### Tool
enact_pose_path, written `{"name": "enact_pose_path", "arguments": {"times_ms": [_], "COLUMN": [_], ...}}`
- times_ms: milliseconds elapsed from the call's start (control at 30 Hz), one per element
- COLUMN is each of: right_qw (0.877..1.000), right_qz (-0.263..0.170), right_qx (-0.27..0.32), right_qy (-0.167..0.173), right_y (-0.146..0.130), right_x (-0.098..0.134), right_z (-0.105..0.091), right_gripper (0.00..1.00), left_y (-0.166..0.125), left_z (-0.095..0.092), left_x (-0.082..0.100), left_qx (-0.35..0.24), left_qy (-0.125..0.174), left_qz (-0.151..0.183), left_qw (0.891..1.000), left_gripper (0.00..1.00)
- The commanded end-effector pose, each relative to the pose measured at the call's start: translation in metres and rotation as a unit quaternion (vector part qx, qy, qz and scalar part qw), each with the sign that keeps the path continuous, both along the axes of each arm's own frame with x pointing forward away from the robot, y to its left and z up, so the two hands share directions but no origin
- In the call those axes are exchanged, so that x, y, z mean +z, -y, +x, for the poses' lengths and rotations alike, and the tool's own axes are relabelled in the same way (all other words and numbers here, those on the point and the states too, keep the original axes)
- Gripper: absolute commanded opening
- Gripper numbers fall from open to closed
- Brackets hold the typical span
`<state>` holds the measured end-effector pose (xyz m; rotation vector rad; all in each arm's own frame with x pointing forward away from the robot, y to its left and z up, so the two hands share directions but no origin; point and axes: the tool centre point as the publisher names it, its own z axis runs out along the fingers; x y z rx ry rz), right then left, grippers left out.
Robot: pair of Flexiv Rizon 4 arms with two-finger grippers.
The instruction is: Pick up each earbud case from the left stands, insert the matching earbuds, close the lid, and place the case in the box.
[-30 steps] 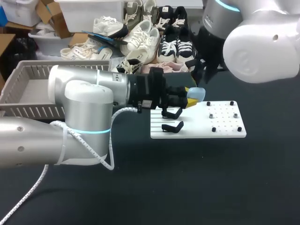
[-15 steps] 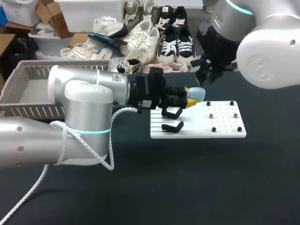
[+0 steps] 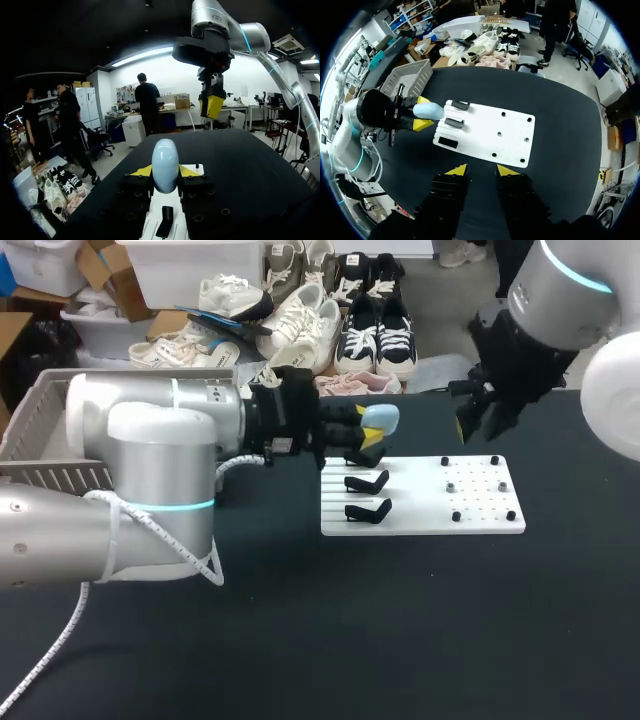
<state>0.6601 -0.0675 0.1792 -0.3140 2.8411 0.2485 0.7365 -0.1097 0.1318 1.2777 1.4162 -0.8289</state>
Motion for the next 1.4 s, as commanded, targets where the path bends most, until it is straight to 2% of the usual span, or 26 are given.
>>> {"name": "enact_pose_path", "arguments": {"times_ms": [33,233,400,467,667,1000,1167,1400], "right_qw": [0.998,0.995,0.994,0.994,0.993,0.991,0.990,0.990], "right_qz": [0.024,0.061,0.063,0.062,0.058,0.051,0.051,0.049], "right_qx": [-0.019,-0.054,-0.069,-0.076,-0.088,-0.120,-0.128,-0.130], "right_qy": [0.047,0.053,0.052,0.049,0.043,0.032,0.028,0.025], "right_y": [0.010,0.015,0.012,0.010,-0.001,-0.018,-0.028,-0.035], "right_x": [-0.002,0.000,0.002,0.002,0.003,0.001,-0.001,-0.001], "right_z": [-0.016,-0.021,-0.020,-0.020,-0.018,-0.021,-0.022,-0.022], "right_gripper": [0.32,0.32,0.31,0.30,0.31,0.31,0.30,0.30], "left_y": [-0.049,-0.106,-0.152,-0.170,-0.223,-0.268,-0.284,-0.298], "left_z": [-0.006,0.011,0.024,0.029,0.045,0.070,0.087,0.099], "left_x": [0.013,0.024,0.027,0.027,0.014,-0.023,-0.043,-0.054], "left_qx": [0.046,0.093,0.131,0.150,0.193,0.203,0.205,0.201], "left_qy": [0.021,0.038,0.044,0.046,0.034,-0.002,-0.028,-0.055], "left_qz": [0.002,0.033,0.048,0.027,0.043,0.071,0.069,0.087], "left_qw": [0.999,0.994,0.989,0.987,0.980,0.977,0.976,0.974], "left_gripper": [0.00,0.00,0.00,0.00,0.00,0.00,0.00,0.00]}}
